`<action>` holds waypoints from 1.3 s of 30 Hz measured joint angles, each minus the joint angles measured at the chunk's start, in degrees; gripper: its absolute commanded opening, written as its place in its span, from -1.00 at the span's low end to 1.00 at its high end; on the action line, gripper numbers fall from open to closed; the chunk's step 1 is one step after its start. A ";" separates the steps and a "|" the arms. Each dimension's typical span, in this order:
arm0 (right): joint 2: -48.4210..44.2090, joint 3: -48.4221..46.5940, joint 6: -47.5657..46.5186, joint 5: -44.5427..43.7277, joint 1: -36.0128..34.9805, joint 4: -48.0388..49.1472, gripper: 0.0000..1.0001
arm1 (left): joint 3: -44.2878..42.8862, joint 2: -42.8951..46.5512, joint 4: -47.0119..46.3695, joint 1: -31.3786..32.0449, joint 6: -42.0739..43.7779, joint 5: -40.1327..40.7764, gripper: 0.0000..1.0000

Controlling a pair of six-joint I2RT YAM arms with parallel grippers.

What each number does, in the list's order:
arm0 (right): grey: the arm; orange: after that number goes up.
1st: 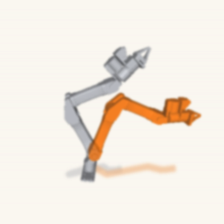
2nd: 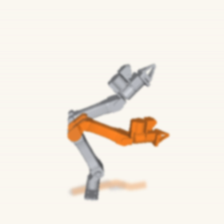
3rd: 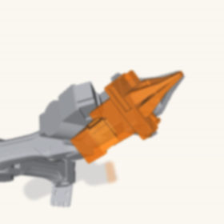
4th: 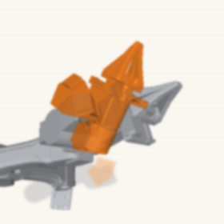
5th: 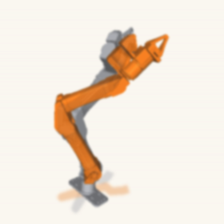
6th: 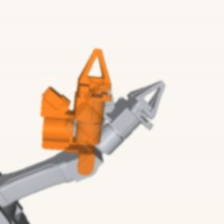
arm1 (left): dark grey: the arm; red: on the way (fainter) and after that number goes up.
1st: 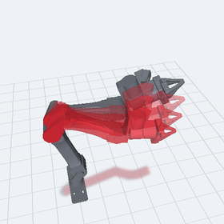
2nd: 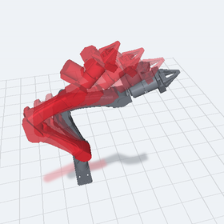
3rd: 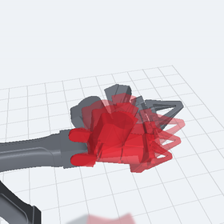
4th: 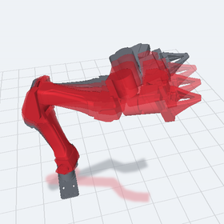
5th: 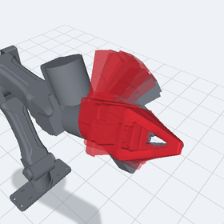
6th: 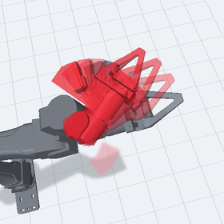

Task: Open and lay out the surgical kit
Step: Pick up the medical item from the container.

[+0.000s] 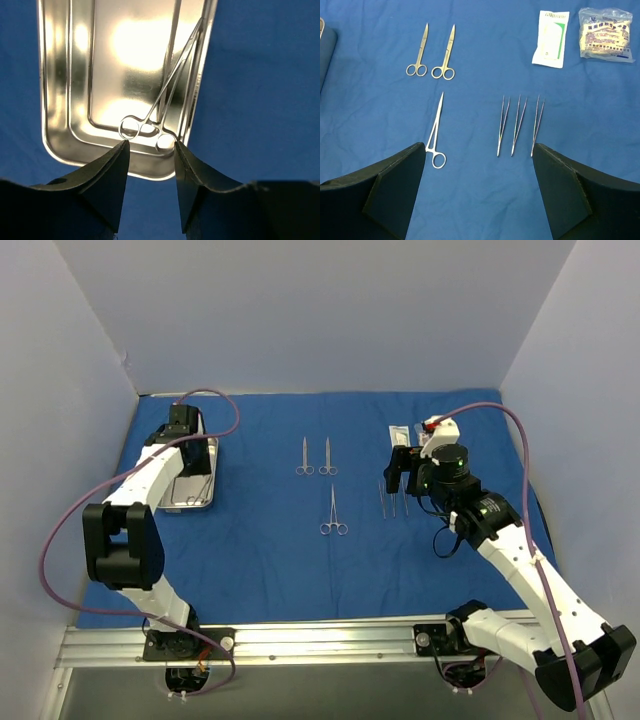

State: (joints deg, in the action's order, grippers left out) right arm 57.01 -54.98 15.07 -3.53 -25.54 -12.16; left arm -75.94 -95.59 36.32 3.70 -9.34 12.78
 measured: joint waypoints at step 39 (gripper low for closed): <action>4.50 -0.52 -0.37 1.01 0.00 1.75 0.65 | -2.67 -17.49 -6.05 -6.25 4.96 -7.39 -0.49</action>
State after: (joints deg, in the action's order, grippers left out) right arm 61.52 -55.51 14.70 -2.52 -25.54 -10.41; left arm -78.61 -113.08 30.26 -2.55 -4.38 5.39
